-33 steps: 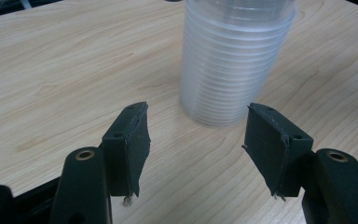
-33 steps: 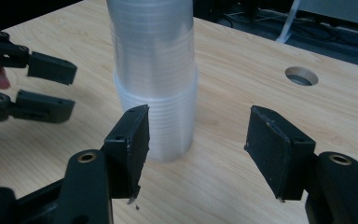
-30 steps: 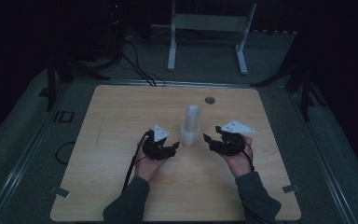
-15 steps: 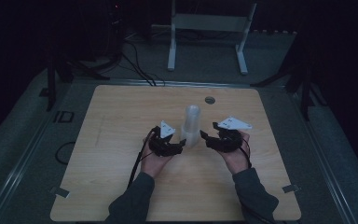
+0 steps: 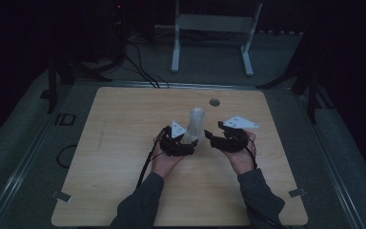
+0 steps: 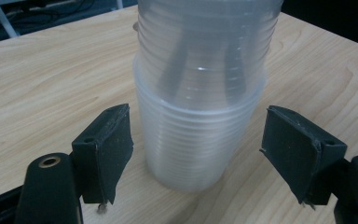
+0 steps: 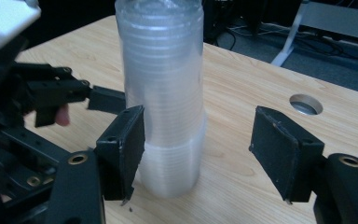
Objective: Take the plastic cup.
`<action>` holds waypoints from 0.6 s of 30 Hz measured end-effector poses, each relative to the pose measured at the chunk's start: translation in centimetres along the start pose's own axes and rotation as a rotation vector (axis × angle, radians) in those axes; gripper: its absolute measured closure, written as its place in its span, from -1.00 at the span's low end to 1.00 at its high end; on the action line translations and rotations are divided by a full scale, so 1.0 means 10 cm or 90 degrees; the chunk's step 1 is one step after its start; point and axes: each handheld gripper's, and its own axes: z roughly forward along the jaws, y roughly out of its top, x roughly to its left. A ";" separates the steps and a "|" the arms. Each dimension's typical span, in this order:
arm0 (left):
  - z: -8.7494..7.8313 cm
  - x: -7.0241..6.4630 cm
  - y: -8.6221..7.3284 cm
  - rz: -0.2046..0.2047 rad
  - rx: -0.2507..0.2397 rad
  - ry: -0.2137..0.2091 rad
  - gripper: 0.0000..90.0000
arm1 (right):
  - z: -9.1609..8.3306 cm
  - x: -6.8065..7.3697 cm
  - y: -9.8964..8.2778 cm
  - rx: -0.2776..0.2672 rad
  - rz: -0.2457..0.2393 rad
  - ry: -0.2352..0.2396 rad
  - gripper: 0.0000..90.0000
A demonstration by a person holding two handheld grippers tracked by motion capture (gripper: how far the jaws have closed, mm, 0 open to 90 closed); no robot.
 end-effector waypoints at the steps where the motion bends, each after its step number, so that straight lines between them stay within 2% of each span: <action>1: 0.01 0.00 0.00 -0.001 -0.001 0.000 -0.47 | 0.00 0.00 0.01 0.000 0.002 0.002 -0.23; 6: 0.05 -0.02 0.02 -0.003 -0.005 -0.002 -0.48 | 0.02 0.02 0.05 -0.004 0.001 0.004 -0.24; 8: 0.08 -0.03 0.03 0.004 -0.001 0.006 -0.49 | 0.03 0.03 0.07 -0.006 0.000 0.006 -0.25; 12: 0.11 -0.02 0.03 -0.007 -0.006 0.004 -0.49 | 0.05 0.04 0.09 -0.005 0.000 0.008 -0.25; 18: 0.13 -0.02 0.03 -0.005 -0.008 0.005 -0.49 | 0.09 0.04 0.09 -0.005 0.002 0.010 -0.25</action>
